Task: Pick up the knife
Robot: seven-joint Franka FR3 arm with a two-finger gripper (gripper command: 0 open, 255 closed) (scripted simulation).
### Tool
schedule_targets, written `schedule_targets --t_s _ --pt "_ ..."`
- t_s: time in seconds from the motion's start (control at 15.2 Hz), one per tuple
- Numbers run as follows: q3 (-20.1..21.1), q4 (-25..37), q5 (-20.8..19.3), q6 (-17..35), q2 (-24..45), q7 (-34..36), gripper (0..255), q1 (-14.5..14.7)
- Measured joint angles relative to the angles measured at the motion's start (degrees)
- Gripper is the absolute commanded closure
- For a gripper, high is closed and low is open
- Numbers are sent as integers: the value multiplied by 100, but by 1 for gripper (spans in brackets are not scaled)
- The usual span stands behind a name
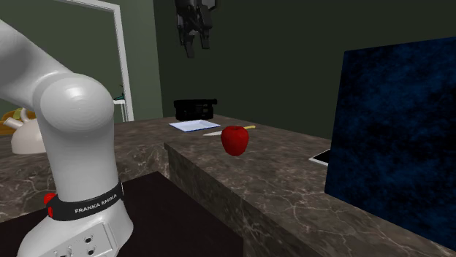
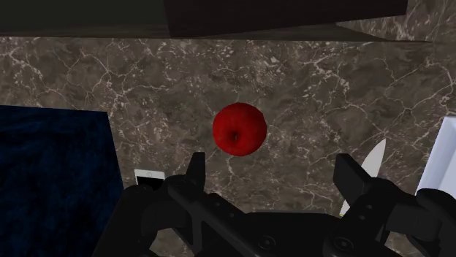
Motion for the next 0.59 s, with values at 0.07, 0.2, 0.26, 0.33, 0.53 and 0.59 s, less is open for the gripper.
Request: schedule_targets --t_s 0.07,0.2,0.26,0.33,0.53,0.59 --pt "0 0 0 0 0 0 0 0" --pt "22 21 25 176 250 35 0 8" --pt "53 71 51 251 414 69 0 18" --pt "85 110 76 358 600 107 0 28" --pt "134 257 117 694 1207 164 0 39" --pt "158 351 130 818 1463 194 0 42"
